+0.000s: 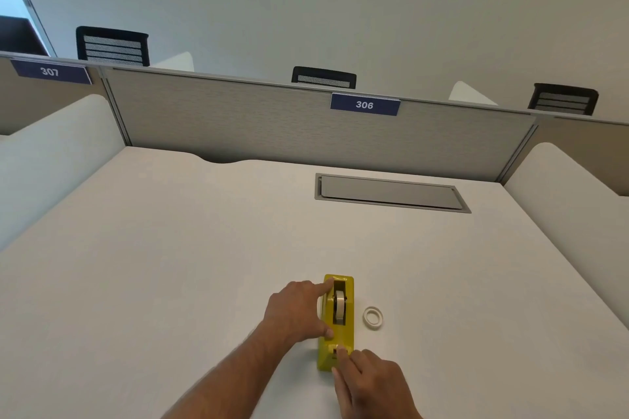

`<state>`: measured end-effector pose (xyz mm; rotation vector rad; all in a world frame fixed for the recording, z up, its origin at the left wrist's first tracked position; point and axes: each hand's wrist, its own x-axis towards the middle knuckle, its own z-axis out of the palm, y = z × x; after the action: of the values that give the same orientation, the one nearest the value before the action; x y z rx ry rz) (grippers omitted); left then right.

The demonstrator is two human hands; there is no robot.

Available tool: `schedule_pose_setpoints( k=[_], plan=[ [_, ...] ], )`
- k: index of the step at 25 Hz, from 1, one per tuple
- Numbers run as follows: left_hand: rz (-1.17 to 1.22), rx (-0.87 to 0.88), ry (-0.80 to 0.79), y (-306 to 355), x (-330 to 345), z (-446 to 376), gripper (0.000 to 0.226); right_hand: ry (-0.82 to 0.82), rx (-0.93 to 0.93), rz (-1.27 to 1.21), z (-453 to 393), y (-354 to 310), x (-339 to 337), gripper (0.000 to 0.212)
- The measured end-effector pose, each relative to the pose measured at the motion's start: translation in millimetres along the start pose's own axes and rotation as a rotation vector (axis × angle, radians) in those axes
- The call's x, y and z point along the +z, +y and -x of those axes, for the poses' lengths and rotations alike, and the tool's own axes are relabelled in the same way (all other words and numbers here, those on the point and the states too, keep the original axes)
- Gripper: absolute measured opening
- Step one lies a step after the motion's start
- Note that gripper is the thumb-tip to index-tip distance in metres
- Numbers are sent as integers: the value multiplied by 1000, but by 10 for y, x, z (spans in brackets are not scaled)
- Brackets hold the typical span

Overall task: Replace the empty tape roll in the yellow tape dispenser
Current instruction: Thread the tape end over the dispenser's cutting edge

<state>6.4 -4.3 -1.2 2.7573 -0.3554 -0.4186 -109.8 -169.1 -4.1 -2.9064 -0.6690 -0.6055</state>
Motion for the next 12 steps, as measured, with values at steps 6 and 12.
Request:
schedule_pose_setpoints(
  k=[6,12],
  plan=[
    [-10,7,-4,10,-21,3,101,-40,35,-48,9,-20,7,44],
    [-31,13,-6,32,-26,16,100,-89,59,-94,21,47,-14,40]
  ],
)
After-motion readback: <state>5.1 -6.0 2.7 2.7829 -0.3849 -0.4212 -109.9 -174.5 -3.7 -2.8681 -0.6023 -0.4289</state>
